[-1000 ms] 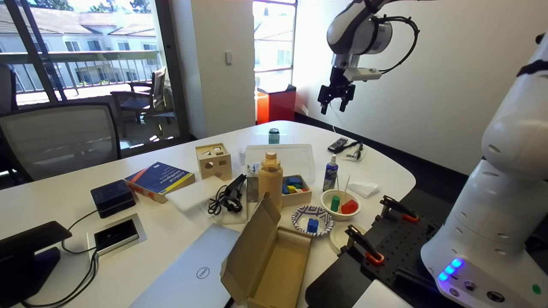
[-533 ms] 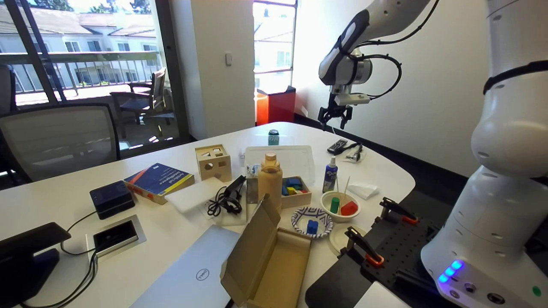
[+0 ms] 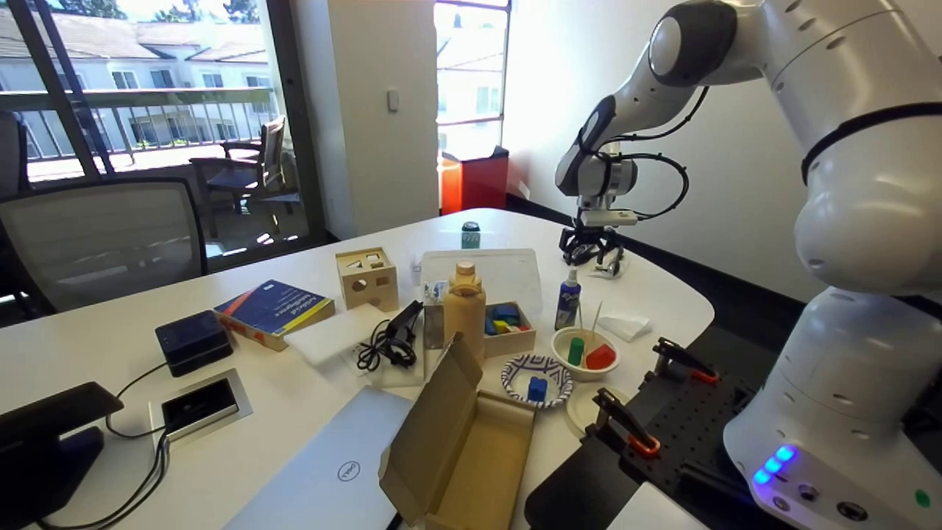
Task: Pick up the lid and put it on the bottle
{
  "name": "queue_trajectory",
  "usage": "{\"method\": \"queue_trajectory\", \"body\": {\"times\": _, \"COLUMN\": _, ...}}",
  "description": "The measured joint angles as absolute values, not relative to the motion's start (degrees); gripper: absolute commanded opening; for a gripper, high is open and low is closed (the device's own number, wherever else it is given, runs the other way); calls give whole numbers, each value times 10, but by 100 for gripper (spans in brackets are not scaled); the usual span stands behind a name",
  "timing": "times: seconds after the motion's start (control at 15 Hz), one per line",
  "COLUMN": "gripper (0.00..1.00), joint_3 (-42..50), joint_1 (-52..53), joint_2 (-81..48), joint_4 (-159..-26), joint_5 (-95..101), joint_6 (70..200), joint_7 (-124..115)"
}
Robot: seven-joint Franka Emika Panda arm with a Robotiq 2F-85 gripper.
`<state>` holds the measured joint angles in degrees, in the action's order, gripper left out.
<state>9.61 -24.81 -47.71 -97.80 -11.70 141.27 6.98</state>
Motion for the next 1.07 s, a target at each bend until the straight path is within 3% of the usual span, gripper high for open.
{"method": "queue_trajectory", "body": {"times": 1.07, "gripper": 100, "joint_3": 97, "joint_1": -249, "joint_2": -590, "joint_4": -934, "joint_5": -117, "joint_6": 1467, "joint_7": -7}}
